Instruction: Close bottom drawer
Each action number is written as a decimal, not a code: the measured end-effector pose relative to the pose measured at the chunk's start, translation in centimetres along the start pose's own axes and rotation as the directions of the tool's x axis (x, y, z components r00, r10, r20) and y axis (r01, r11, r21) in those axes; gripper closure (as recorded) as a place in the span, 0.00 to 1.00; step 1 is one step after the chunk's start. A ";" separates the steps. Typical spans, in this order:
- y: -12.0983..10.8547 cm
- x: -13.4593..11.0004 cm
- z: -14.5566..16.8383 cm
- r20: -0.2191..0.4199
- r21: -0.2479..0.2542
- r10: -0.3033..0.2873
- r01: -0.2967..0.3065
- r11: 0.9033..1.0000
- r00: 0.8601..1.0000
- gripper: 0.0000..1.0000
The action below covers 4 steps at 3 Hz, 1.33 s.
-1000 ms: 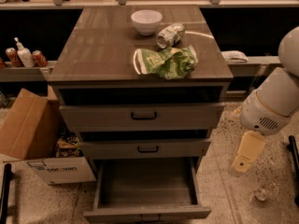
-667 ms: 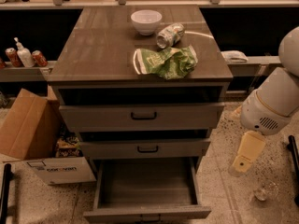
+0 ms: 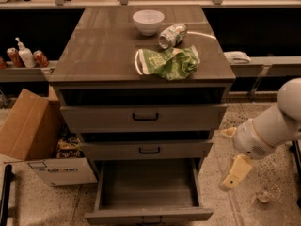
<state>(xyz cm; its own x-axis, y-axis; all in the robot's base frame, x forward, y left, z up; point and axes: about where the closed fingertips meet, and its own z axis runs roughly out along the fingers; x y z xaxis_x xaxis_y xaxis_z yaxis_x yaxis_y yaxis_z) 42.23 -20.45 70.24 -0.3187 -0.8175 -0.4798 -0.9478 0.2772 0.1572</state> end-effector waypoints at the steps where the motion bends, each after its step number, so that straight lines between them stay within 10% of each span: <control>1: -1.6 1.8 6.9 0.152 -0.018 -0.015 0.018 1.000 0.988 0.00; 2: -2.0 3.6 14.1 0.231 -0.126 0.055 -0.026 0.992 0.971 0.00; 4: -1.3 4.8 17.3 0.245 -0.189 0.099 -0.053 0.981 0.965 0.00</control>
Offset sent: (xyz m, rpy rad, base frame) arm 0.0096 0.0643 -0.2448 0.4253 0.2079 -0.0505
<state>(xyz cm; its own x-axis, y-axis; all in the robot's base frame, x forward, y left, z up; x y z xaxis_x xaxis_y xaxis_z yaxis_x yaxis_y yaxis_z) 42.01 -16.04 52.83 -0.4000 -0.6377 -0.6583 -0.9135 0.2197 0.3424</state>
